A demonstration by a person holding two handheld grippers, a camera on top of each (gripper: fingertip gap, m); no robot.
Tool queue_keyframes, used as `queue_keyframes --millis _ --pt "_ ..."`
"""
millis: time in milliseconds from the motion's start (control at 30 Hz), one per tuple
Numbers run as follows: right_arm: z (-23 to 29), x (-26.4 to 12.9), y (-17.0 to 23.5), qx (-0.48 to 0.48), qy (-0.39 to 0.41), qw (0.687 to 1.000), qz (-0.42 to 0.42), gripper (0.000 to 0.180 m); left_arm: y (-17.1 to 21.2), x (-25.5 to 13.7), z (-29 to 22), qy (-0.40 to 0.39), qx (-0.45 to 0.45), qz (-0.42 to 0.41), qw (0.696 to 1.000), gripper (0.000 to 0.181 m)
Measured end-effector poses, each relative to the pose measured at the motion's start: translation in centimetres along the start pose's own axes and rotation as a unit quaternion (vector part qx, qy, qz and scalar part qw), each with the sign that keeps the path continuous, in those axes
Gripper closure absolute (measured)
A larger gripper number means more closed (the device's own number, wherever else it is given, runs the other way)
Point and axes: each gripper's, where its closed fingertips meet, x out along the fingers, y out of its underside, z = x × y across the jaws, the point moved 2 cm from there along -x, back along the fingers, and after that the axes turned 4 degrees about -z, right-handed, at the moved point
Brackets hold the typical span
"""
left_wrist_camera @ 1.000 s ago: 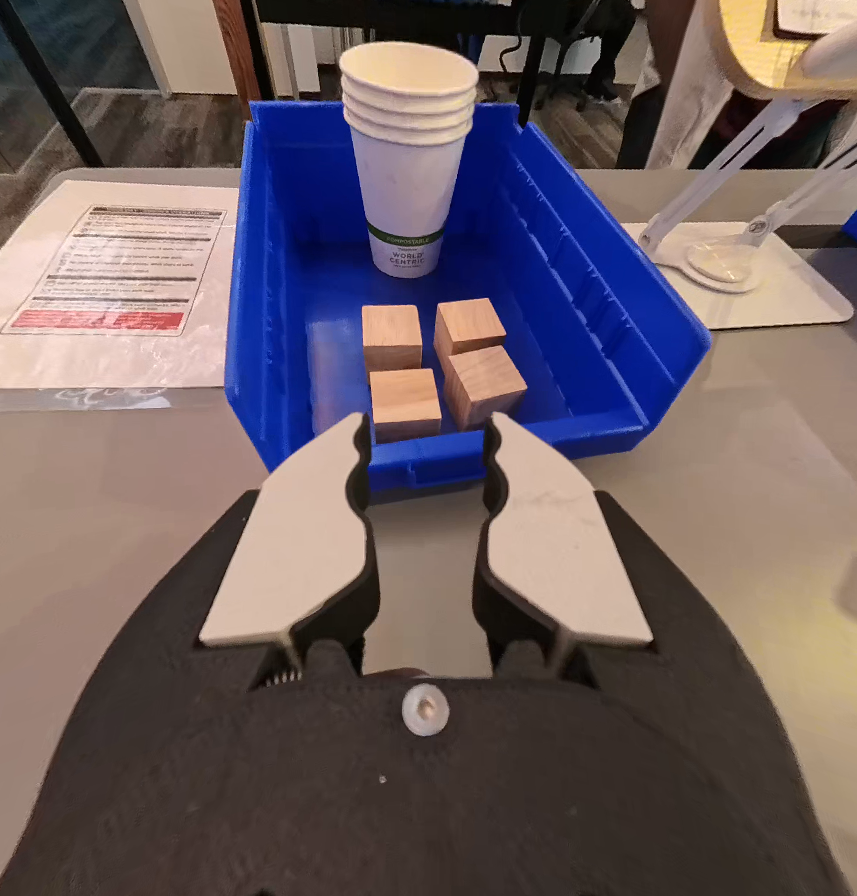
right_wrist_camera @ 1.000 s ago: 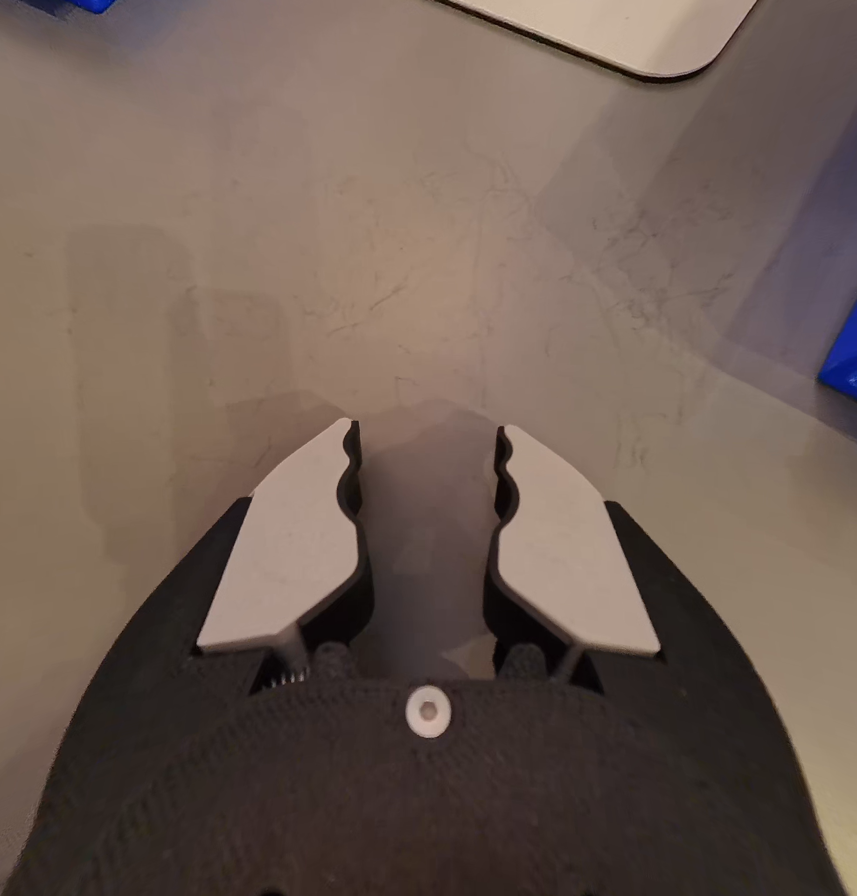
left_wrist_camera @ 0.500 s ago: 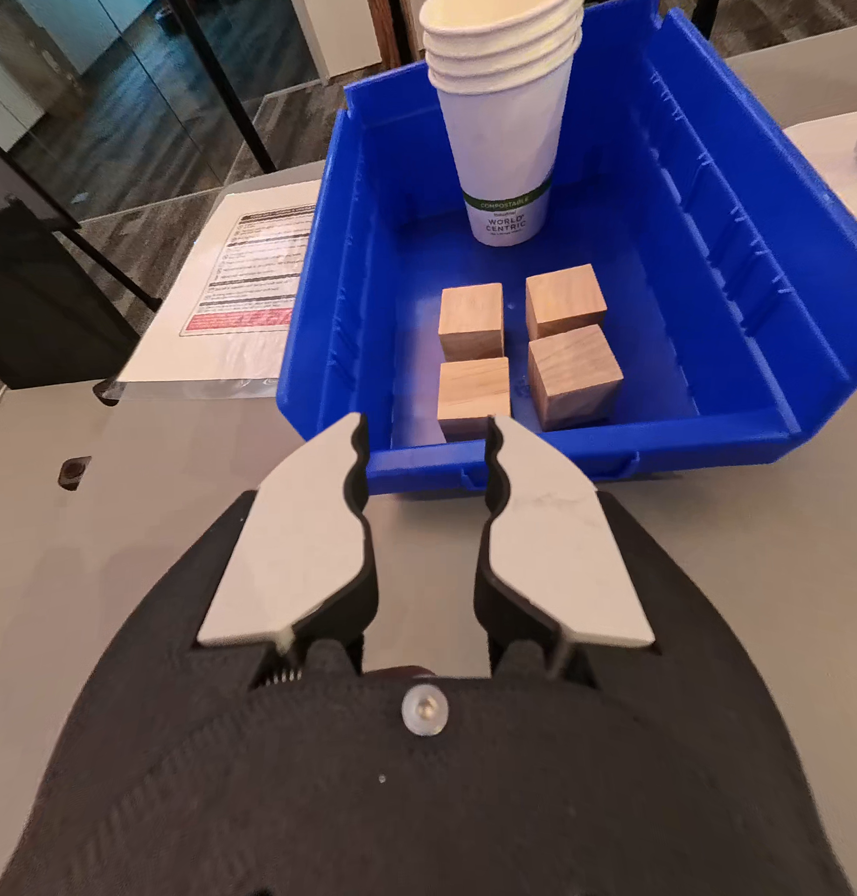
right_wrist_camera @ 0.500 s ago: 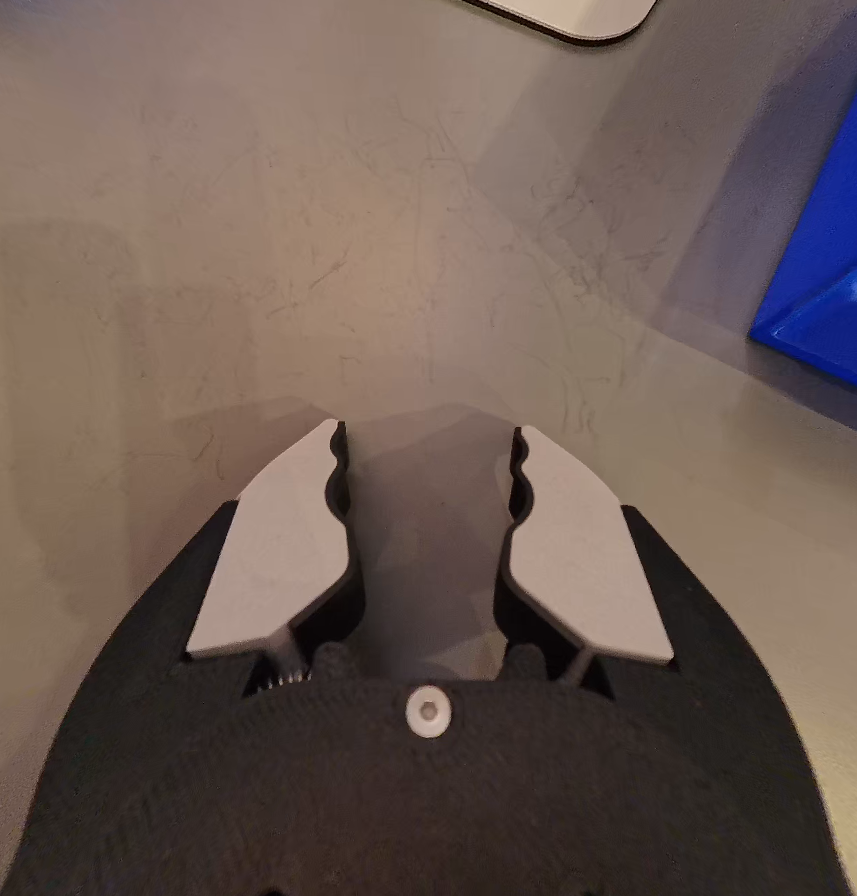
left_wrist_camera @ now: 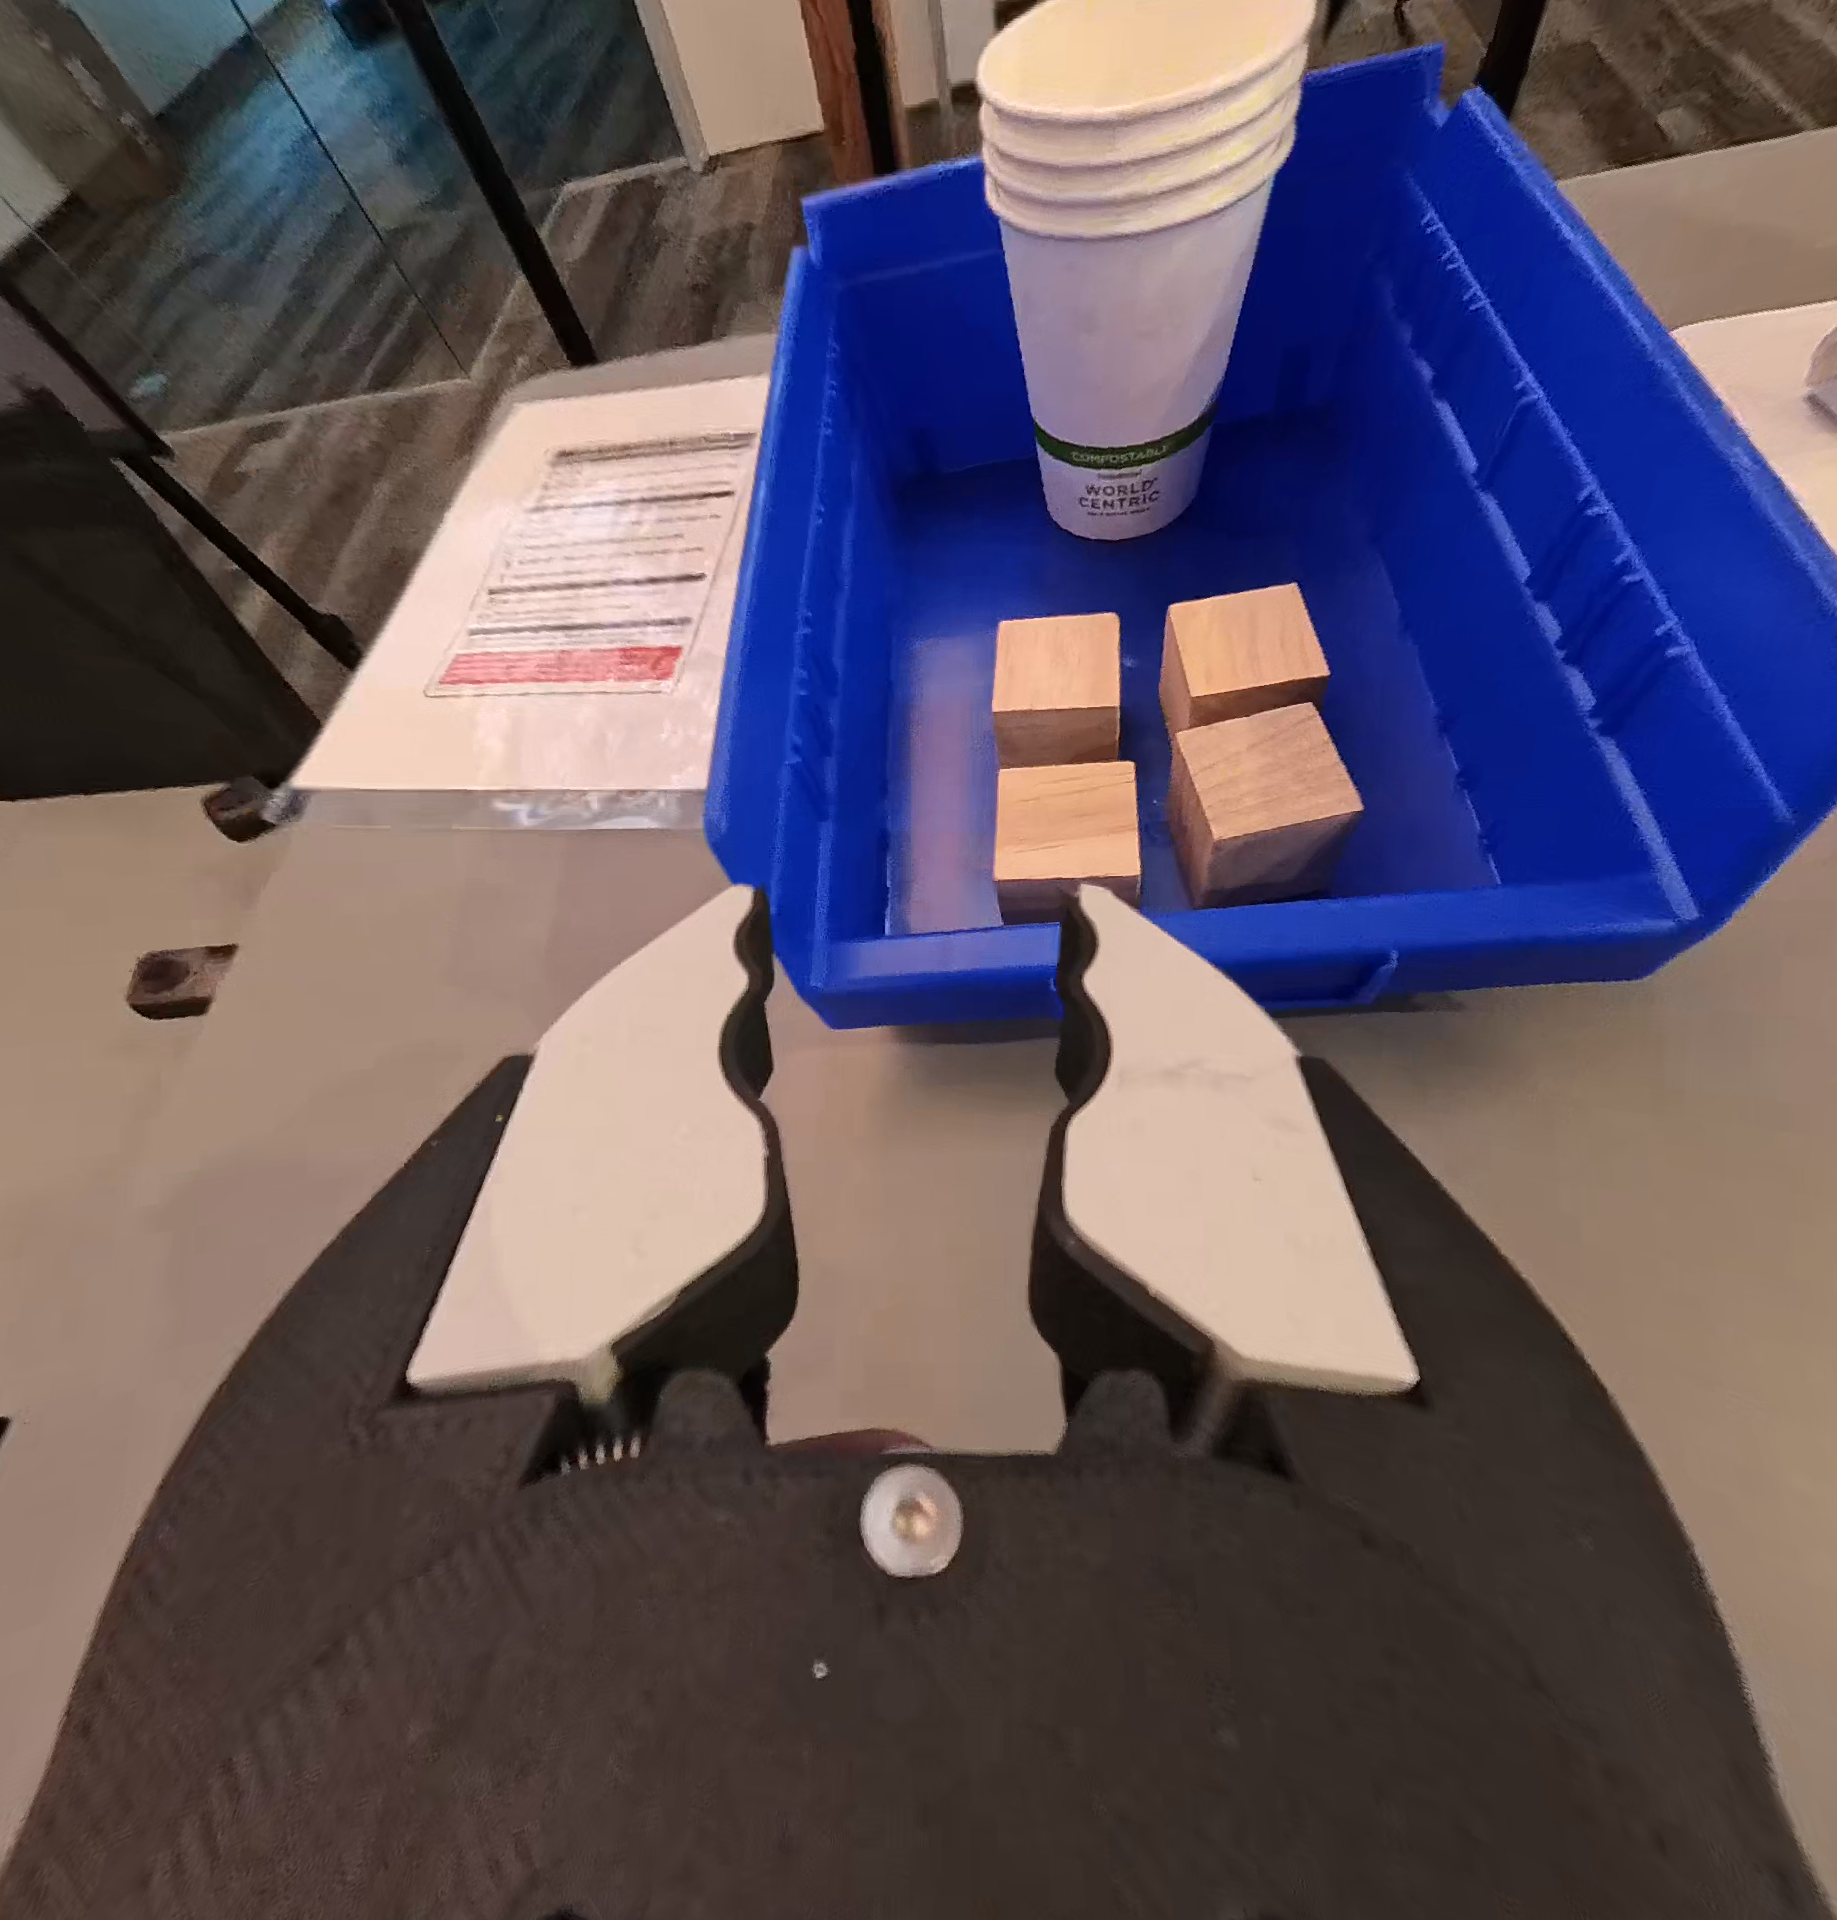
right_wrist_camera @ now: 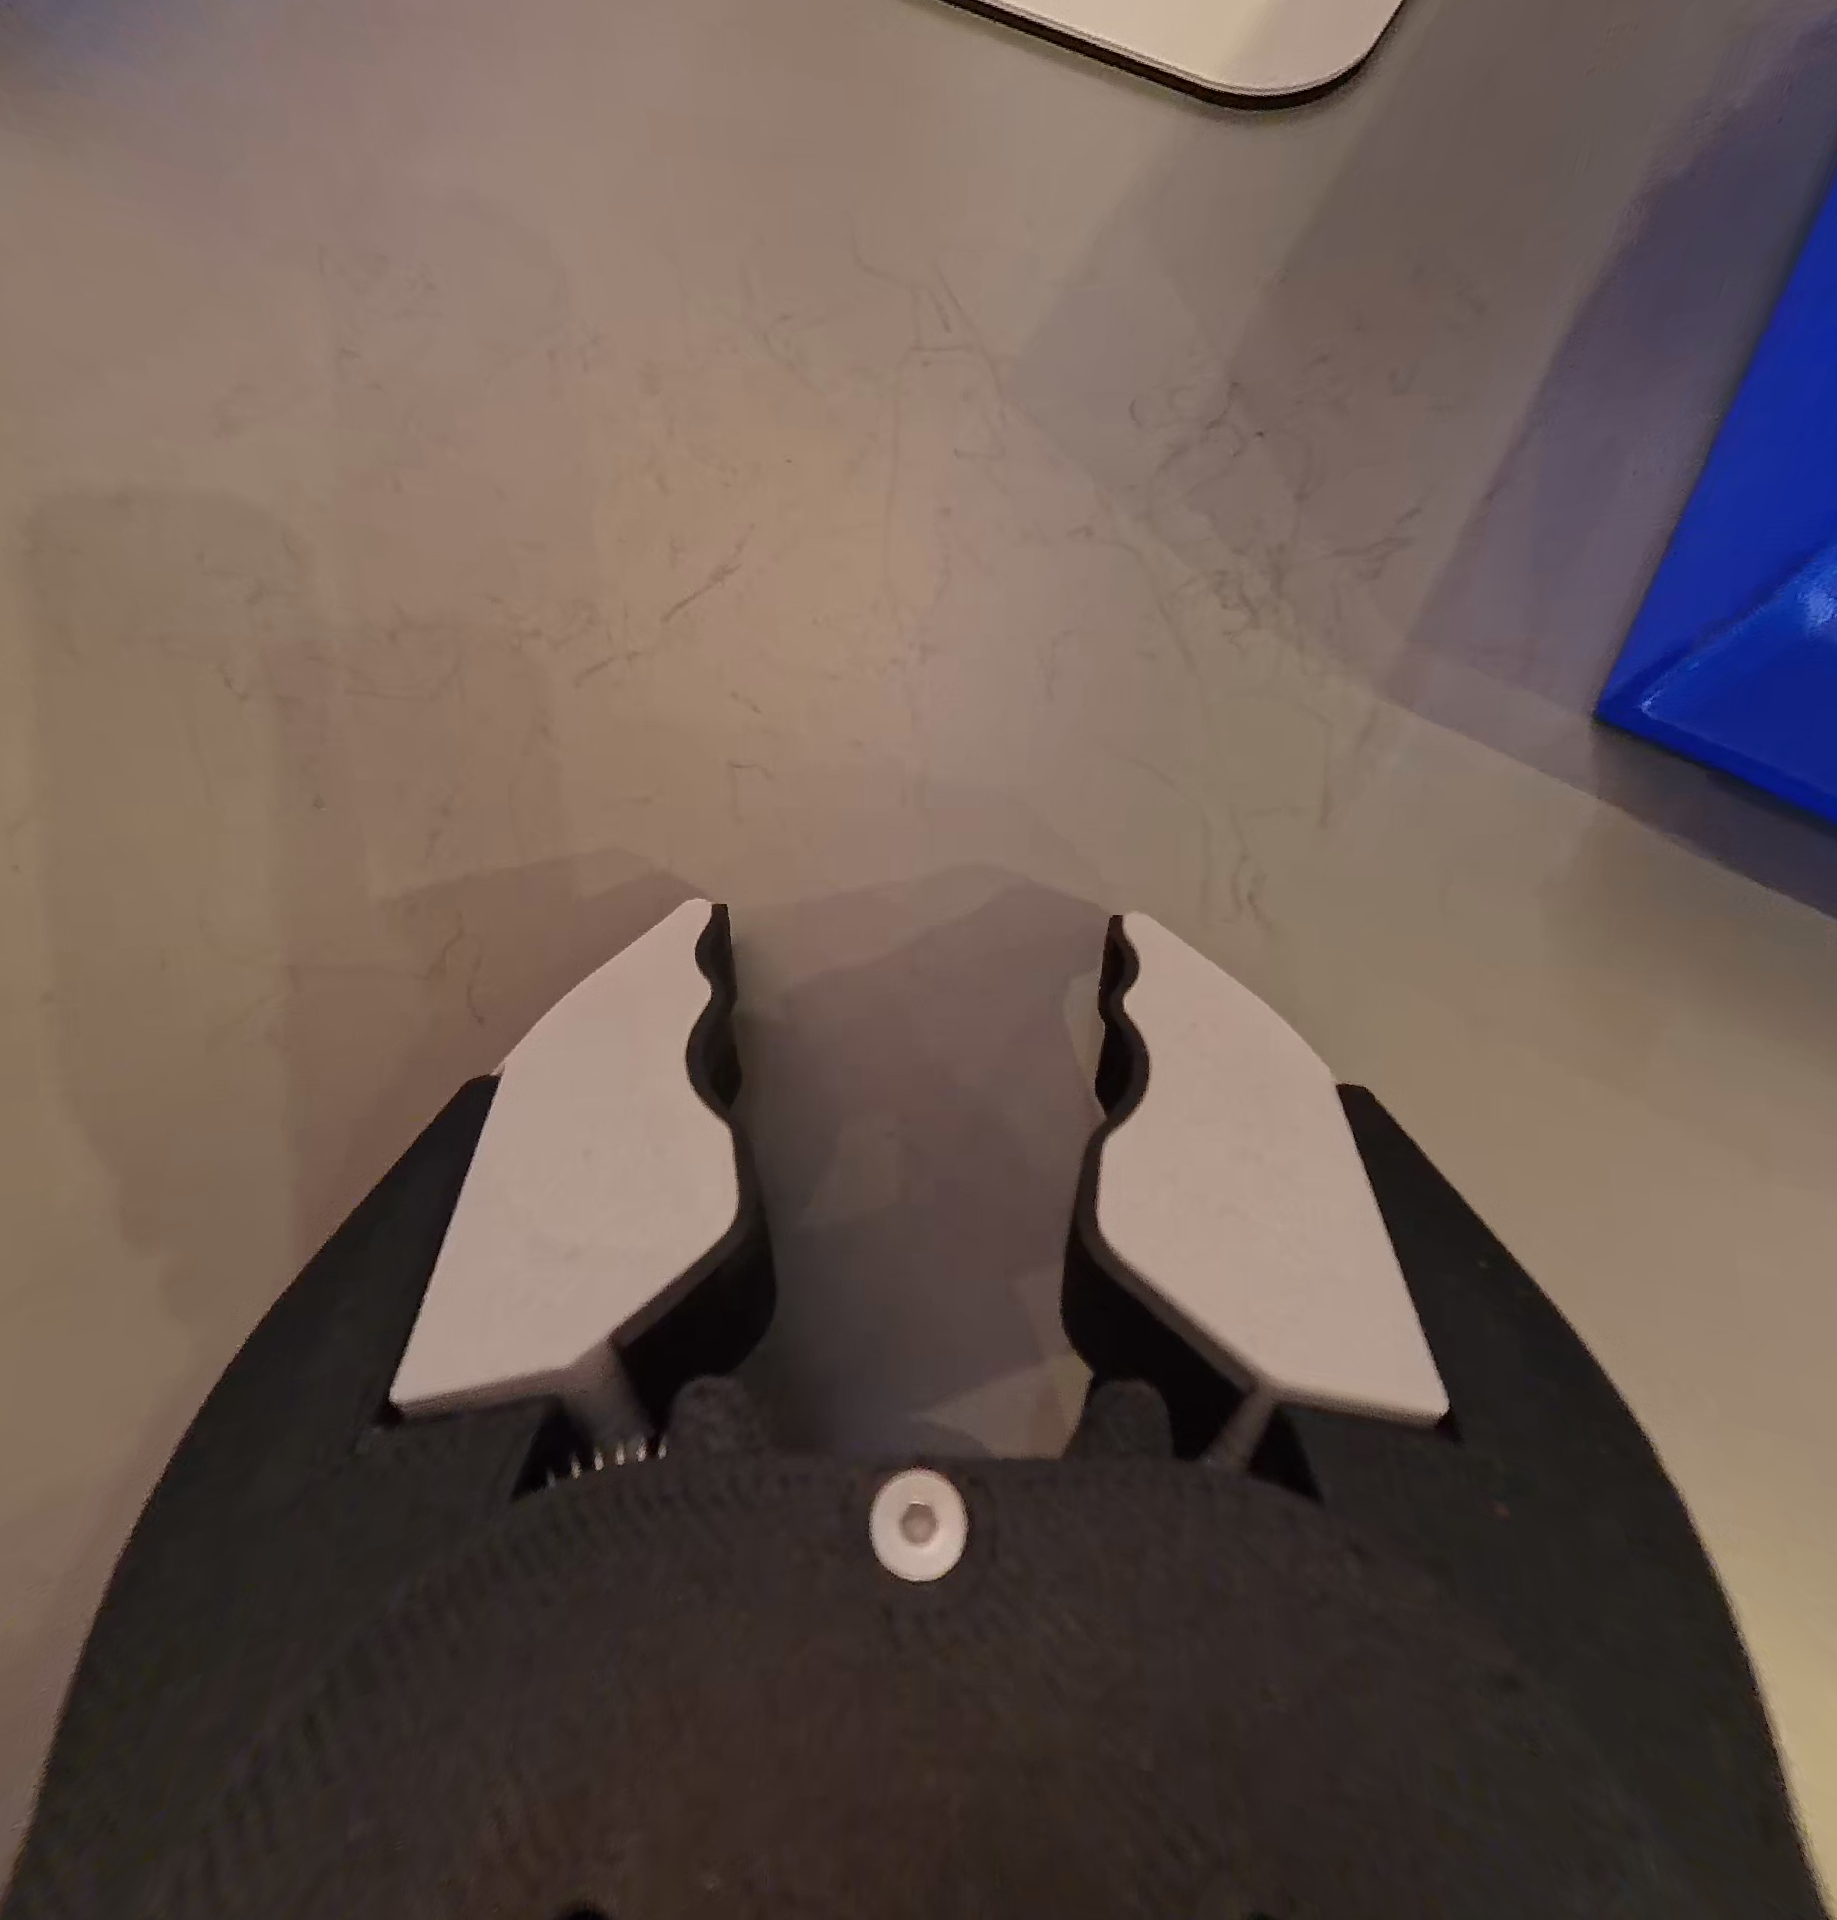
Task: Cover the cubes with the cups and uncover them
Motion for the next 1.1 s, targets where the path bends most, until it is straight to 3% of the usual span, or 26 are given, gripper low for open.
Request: queue_keyframes --millis 367,633,1100 --pt "-1.1 -0.8 0.6 0.004 0.0 1.0 -0.001 0.112 -1.3 1.6 -1.9 0.052 -0.012 0.028 0.998 0.123" --pt "-3.5 -2.0 1.0 0.006 0.037 0.999 -0.016 0.1 2.0 0.6 -6.4 0.09 -0.023 0.041 0.995 0.118" --pt "-8.8 -2.3 1.2 0.031 0.083 0.996 -0.009 0.077 5.5 0.3 -10.0 0.11 -0.06 0.073 0.989 0.099"
